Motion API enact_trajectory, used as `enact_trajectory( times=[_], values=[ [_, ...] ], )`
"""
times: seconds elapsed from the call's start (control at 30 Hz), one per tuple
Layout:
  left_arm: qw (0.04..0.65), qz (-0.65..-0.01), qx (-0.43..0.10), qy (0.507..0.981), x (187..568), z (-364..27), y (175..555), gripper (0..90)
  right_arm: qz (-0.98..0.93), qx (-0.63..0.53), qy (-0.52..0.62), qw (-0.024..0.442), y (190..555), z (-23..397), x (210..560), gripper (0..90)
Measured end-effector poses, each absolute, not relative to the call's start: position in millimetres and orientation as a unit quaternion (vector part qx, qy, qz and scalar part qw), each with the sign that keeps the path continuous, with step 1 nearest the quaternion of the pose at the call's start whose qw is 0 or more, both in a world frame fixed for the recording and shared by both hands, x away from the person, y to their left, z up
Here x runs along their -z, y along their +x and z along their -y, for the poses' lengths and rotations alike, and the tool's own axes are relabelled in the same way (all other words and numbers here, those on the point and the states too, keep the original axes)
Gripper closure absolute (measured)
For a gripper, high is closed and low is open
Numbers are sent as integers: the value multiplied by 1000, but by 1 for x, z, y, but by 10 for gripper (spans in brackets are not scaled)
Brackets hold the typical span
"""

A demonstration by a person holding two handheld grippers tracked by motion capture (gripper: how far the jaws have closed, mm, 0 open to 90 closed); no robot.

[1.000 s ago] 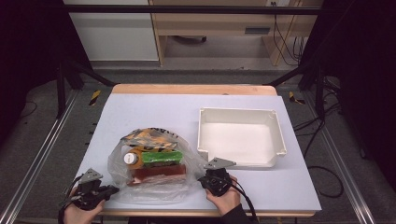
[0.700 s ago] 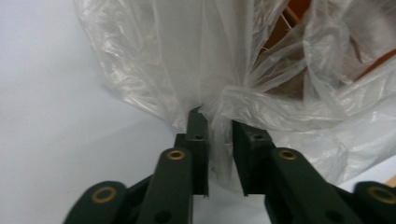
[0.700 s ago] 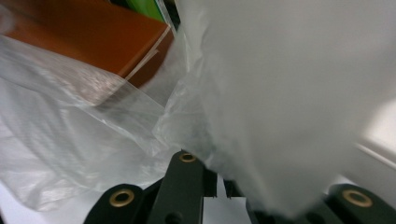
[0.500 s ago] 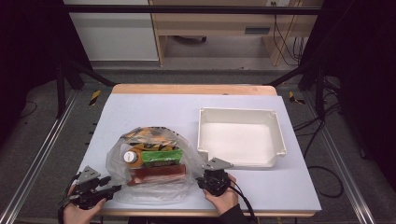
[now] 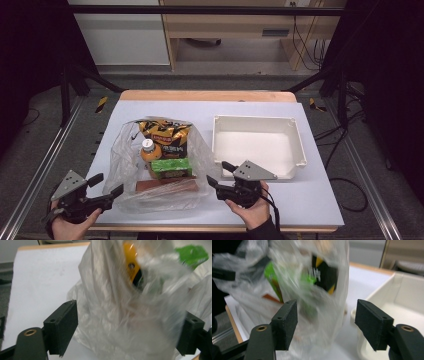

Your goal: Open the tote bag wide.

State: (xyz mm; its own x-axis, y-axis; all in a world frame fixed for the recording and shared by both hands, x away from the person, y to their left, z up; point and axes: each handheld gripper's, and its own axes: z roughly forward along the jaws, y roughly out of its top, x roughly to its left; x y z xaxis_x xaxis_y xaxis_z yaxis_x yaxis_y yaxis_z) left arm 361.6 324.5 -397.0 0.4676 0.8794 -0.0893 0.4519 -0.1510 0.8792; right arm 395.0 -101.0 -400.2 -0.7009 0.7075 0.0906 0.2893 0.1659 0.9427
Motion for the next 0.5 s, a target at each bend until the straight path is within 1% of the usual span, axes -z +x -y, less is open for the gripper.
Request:
enact_trajectory(
  times=[0.03, 0.07, 0.2, 0.4, 0.5],
  values=[
    [468, -457, -236, 719, 388, -323, 363, 169, -732, -562, 333, 194, 397, 101, 389, 330],
    [468, -457, -236, 719, 388, -323, 363, 169, -732, -562, 333, 194, 397, 101, 389, 330],
    [486, -447, -244, 711, 368, -319, 367, 169, -716, -582, 325, 208, 405, 96, 364, 333],
    [495, -441, -255, 704, 350, -318, 374, 169, -702, -593, 325, 221, 420, 90, 343, 349],
    [490, -440, -265, 704, 336, -318, 388, 178, -700, -590, 334, 223, 437, 83, 333, 363]
  ],
)
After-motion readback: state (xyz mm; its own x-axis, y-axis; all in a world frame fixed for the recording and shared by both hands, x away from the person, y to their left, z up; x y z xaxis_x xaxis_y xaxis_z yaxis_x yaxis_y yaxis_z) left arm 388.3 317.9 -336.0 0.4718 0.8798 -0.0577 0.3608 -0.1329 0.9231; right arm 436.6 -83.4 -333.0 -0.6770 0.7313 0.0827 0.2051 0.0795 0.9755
